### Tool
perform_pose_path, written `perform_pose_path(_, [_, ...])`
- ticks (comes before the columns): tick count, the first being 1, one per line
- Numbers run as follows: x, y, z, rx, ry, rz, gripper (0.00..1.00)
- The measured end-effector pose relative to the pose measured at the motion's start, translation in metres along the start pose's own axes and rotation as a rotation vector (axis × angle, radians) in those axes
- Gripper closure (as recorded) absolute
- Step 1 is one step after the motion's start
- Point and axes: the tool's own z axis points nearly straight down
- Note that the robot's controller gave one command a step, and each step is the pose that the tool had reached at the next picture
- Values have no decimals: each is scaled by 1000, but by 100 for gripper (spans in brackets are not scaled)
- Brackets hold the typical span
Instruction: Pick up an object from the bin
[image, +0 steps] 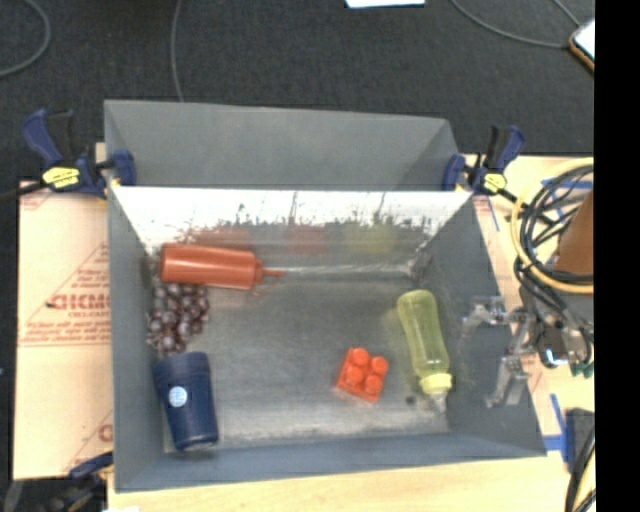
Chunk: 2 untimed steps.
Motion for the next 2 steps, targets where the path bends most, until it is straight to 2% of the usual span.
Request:
perform_pose_path(1, [-2, 1, -4, 2, -8, -7, 0])
perform_pose_path(2, [-23, 90, 157, 2, -14, 66, 0])
